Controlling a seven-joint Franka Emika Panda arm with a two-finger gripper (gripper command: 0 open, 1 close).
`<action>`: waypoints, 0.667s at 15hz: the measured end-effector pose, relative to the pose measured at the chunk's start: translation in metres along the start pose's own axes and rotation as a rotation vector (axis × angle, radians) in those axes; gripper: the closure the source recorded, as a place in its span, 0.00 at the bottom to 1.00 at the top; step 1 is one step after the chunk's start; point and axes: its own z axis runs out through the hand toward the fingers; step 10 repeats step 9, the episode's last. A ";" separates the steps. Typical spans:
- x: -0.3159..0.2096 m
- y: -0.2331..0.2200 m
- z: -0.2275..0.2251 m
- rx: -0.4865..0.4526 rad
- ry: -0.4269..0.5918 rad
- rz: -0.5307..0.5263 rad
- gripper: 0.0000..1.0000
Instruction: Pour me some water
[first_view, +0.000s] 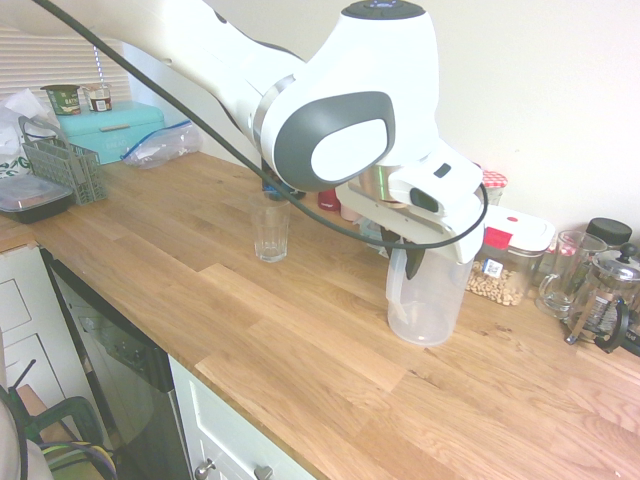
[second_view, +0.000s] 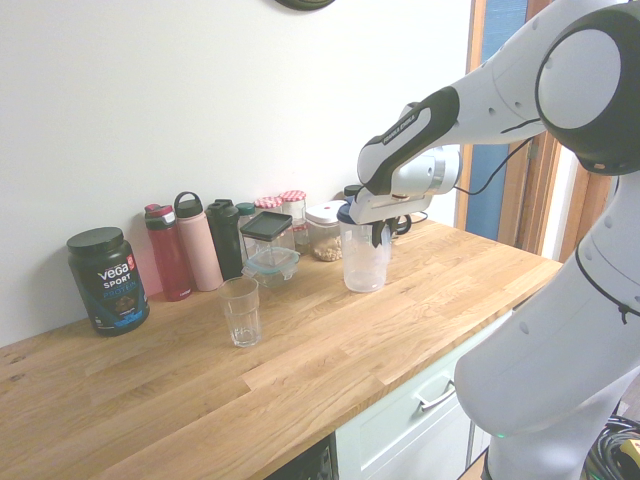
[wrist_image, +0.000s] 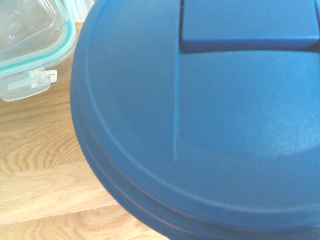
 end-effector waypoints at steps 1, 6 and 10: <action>0.000 0.001 0.000 -0.002 0.000 -0.001 0.00; -0.003 0.005 0.000 -0.059 -0.020 -0.044 0.00; -0.009 0.012 -0.025 -0.168 -0.129 -0.084 0.00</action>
